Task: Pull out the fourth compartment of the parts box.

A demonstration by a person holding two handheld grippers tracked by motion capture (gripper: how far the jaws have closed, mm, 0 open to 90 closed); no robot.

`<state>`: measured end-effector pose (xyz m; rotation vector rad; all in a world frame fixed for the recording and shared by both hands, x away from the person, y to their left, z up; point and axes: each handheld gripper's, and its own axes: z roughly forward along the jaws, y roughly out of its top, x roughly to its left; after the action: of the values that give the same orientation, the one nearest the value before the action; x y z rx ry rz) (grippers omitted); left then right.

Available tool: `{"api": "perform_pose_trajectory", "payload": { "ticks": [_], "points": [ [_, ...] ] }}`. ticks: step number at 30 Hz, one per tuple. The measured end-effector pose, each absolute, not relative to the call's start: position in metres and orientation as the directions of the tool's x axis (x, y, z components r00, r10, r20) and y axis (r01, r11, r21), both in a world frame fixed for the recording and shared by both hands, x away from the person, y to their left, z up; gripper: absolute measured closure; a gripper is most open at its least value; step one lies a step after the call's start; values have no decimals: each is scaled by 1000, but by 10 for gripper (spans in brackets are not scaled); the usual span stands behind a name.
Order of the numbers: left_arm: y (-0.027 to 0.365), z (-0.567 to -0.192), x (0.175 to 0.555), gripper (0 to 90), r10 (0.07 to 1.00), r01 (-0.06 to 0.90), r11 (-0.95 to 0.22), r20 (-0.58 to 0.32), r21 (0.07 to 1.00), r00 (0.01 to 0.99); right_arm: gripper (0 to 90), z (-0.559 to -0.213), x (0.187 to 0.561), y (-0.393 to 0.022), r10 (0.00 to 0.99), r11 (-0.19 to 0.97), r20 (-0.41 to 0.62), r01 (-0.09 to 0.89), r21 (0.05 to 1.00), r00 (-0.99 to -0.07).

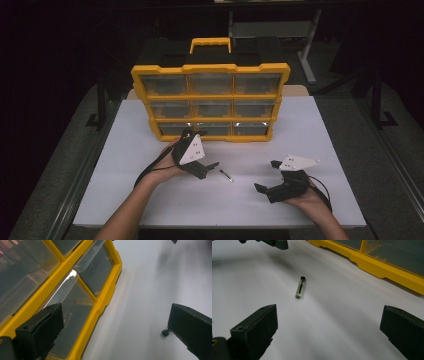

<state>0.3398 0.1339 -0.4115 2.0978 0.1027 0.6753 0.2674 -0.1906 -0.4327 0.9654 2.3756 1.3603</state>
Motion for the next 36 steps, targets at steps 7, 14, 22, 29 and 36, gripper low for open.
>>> {"api": "perform_pose_trajectory", "payload": {
  "ticks": [7, 14, 22, 29, 36],
  "points": [
    [133, -411, 339, 5, 318, -192, -589, 443, 785, 838, 9, -433, 267, -191, 648, 348, 114, 426, 835, -753],
    [133, -412, 338, 5, 309, -210, -609, 473, 765, 825, 9, -433, 267, -190, 647, 354, 110, 426, 833, -754],
    [133, -411, 337, 4, 303, -231, -619, 500, 750, 811, 9, -434, 268, -191, 652, 357, 111, 433, 828, -750],
    [132, -412, 336, 5, 302, -251, -624, 525, 740, 796, 9, -435, 268, -190, 657, 361, 115, 445, 819, -745],
    [131, -412, 334, 5, 298, -269, -630, 547, 728, 782, 9, -435, 268, -191, 660, 362, 111, 443, 820, -743]
  ]
}}
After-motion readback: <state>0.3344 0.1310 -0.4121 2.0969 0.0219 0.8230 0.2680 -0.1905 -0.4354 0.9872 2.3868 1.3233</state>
